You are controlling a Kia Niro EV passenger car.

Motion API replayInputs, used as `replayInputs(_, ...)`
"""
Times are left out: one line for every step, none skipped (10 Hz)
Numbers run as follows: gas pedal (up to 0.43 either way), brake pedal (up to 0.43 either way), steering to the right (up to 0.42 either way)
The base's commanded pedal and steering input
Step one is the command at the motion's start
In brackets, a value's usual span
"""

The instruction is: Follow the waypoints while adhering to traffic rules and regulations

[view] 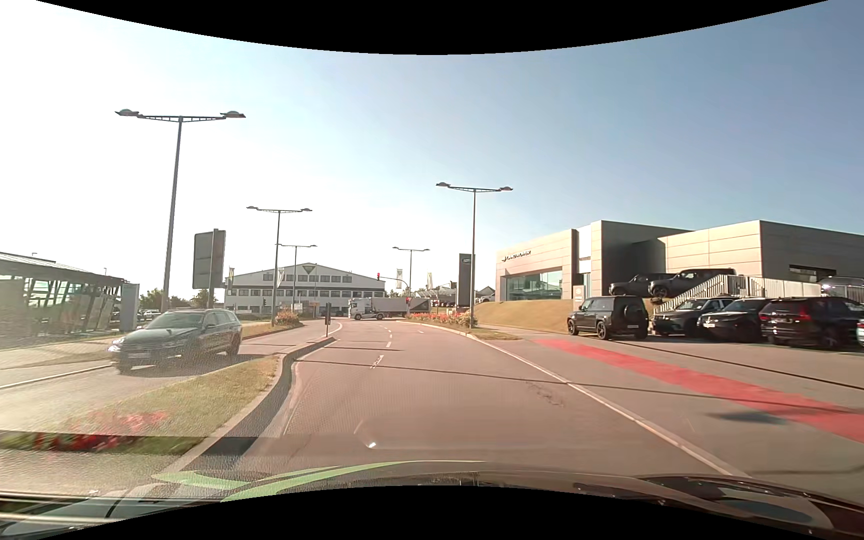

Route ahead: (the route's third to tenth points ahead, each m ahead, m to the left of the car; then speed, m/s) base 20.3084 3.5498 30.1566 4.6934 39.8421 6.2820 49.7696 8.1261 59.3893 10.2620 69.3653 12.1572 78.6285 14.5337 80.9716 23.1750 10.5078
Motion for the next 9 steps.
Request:
replayInputs(0.0,0.0,-0.047)
replayInputs(0.0,0.0,-0.047)
replayInputs(0.0,0.0,-0.047)
replayInputs(0.0,0.0,-0.047)
replayInputs(0.0,0.0,-0.047)
replayInputs(0.0,0.0,-0.047)
replayInputs(0.0,0.0,-0.046)
replayInputs(0.0,0.0,-0.045)
replayInputs(0.0,0.0,-0.042)
